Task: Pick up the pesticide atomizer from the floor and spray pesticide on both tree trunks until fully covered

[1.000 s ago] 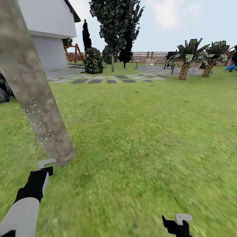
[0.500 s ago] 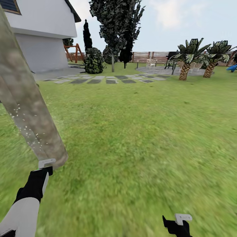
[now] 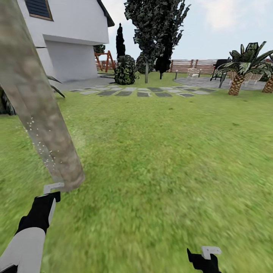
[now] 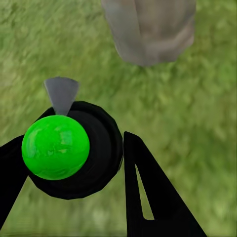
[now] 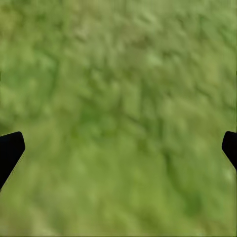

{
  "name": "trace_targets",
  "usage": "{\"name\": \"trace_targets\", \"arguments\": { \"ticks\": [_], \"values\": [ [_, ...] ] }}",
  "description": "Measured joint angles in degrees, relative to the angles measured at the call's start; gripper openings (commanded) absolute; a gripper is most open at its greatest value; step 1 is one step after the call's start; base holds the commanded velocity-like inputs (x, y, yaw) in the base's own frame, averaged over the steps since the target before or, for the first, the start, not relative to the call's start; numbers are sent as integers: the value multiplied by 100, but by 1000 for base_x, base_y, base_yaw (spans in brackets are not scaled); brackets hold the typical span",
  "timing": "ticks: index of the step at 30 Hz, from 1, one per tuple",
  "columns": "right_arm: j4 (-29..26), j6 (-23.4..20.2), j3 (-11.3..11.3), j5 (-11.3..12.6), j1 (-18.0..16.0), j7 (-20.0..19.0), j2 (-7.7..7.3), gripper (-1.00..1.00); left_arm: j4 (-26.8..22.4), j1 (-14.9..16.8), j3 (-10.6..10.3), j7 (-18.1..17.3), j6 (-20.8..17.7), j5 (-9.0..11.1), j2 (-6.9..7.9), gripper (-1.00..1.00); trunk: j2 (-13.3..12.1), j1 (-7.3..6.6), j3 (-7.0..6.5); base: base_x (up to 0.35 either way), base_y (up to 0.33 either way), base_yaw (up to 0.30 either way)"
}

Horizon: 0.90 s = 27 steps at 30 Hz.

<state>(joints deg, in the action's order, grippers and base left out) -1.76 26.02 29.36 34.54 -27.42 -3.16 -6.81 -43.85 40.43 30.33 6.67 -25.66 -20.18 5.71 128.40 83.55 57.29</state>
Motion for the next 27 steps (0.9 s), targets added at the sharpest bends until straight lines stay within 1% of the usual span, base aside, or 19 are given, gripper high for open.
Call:
{"name": "trace_targets", "arguments": {
  "ticks": [6,20,23,27],
  "values": [
    [0,0,0,0,0,0,-1,100,0,0,0,0,0,0,0,-100,0,0,0,196,-232,243],
    [0,0,0,0,0,0,0,100,-3,0,0,-2,0,-1,2,-100,0,0,0,197,-231,9],
    [0,0,0,0,0,0,3,100,-8,0,6,-1,0,-3,8,-100,0,0,0,204,-228,104],
    [0,0,0,0,0,0,3,100,-9,0,4,0,0,-1,9,-100,0,0,0,208,-226,238]
  ]
}}
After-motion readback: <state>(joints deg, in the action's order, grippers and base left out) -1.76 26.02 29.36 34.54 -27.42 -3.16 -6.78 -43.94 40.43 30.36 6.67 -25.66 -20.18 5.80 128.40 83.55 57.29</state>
